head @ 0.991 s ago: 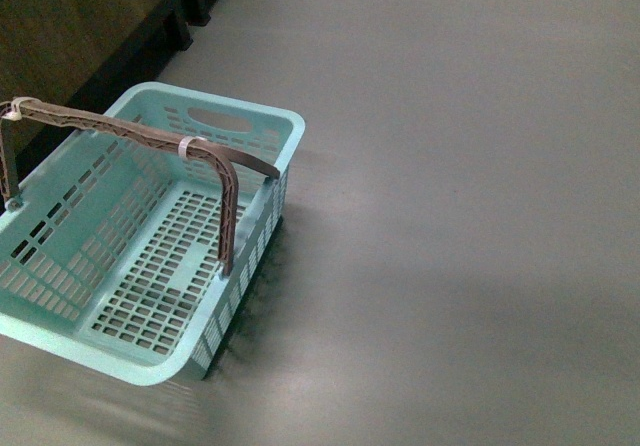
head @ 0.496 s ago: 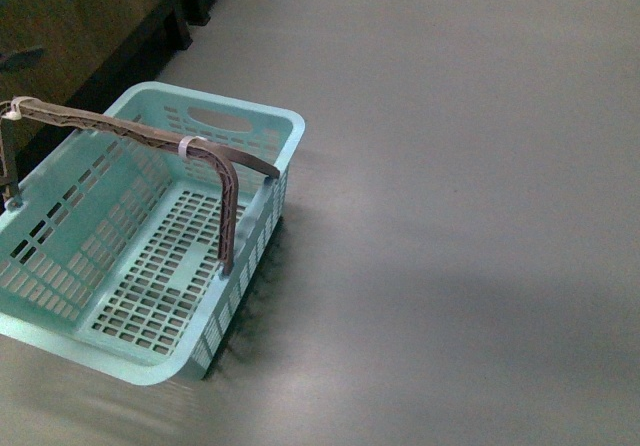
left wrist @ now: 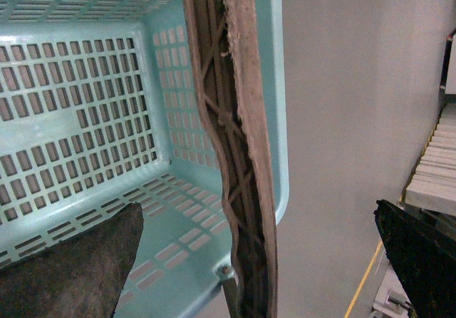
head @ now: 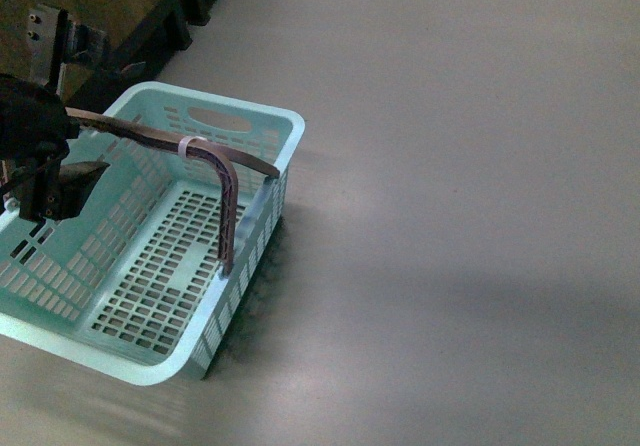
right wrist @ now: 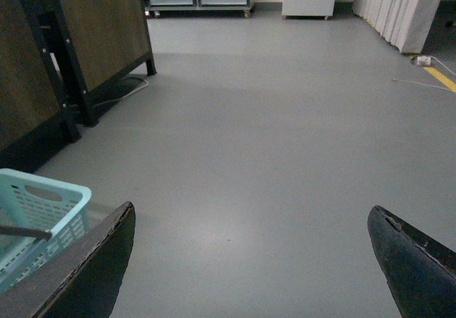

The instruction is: Pick lemon and mango into basket

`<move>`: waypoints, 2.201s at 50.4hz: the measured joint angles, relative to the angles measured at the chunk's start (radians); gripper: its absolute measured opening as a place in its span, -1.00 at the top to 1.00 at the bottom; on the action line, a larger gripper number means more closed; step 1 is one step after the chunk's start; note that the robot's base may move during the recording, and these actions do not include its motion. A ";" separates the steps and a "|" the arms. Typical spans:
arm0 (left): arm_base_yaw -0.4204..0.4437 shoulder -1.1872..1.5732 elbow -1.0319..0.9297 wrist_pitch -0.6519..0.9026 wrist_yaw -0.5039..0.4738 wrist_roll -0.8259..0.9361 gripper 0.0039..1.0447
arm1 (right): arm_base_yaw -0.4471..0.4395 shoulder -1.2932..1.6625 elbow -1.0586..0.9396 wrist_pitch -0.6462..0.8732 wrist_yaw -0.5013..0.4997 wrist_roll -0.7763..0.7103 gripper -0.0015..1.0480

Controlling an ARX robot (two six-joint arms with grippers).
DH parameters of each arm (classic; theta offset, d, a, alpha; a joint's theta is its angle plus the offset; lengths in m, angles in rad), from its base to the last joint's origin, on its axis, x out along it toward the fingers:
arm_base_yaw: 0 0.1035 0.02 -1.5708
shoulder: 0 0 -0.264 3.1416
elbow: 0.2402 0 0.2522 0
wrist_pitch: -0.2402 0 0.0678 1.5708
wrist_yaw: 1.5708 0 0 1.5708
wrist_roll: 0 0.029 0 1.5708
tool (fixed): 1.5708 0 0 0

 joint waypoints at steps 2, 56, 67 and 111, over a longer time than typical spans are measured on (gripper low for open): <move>0.000 0.018 0.023 -0.010 -0.003 0.000 -0.87 | 0.000 0.000 0.000 0.000 0.000 0.000 -0.83; -0.037 -0.388 -0.077 -0.265 0.002 -0.142 0.91 | 0.000 0.000 0.000 0.000 0.000 0.000 -0.83; -0.031 -0.827 -0.109 -0.531 0.030 -0.171 0.91 | 0.000 0.000 0.000 0.000 0.000 0.000 -0.83; 0.017 -1.122 -0.048 -0.768 0.040 -0.208 0.92 | 0.000 0.000 0.000 0.000 0.000 0.000 -0.83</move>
